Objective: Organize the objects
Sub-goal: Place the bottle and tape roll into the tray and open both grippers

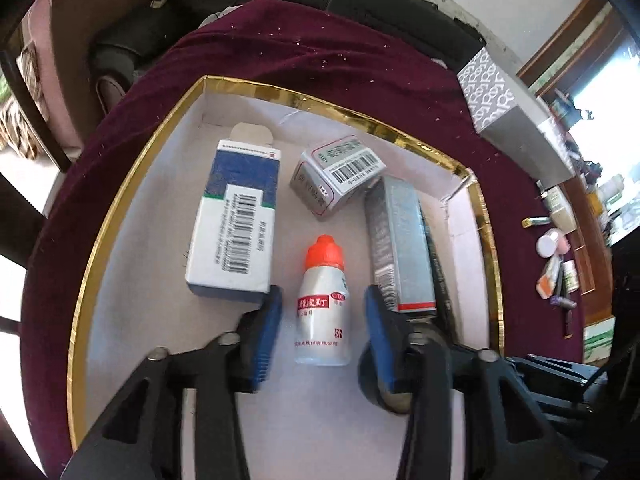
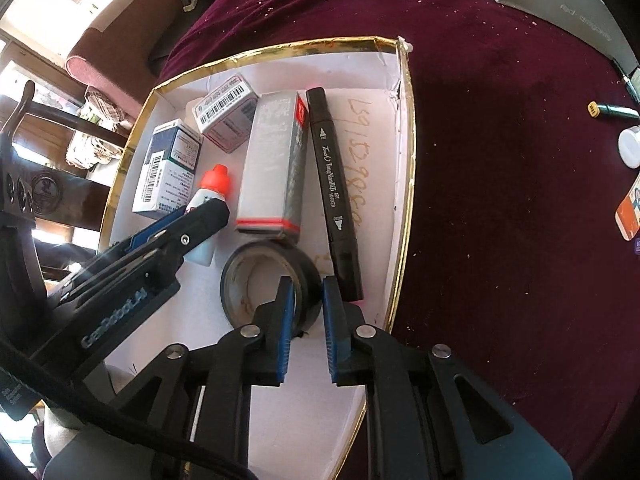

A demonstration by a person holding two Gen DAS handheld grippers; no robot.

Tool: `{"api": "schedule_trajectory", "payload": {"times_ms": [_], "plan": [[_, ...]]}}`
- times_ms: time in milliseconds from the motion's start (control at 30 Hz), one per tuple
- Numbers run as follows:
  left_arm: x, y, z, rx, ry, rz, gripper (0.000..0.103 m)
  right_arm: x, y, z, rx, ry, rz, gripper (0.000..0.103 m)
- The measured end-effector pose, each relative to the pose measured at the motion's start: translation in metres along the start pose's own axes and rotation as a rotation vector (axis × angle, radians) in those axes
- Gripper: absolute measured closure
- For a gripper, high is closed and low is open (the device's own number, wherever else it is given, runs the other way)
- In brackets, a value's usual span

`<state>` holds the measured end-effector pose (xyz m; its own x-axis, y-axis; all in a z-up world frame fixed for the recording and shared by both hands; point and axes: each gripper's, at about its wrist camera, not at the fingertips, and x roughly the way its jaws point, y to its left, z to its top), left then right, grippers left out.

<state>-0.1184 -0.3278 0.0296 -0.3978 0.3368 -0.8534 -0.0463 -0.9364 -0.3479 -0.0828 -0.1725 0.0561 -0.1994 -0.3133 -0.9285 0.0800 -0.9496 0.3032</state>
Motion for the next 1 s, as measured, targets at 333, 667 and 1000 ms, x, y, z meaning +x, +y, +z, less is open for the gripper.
{"api": "schedule_trajectory", "payload": {"times_ms": [333,667,1000], "plan": [[-0.016,0.004,-0.015,-0.042,-0.069,0.003,0.055,-0.030,0.004,-0.004,-0.029,-0.082,-0.003,0.075],[-0.017,-0.004,-0.040,-0.029,-0.048,0.070,0.049,-0.077,-0.065,-0.024,0.070,-0.162,-0.024,0.055],[-0.085,-0.025,-0.034,-0.063,-0.157,0.012,0.049,-0.161,-0.189,-0.056,0.203,-0.313,-0.208,0.055]]}}
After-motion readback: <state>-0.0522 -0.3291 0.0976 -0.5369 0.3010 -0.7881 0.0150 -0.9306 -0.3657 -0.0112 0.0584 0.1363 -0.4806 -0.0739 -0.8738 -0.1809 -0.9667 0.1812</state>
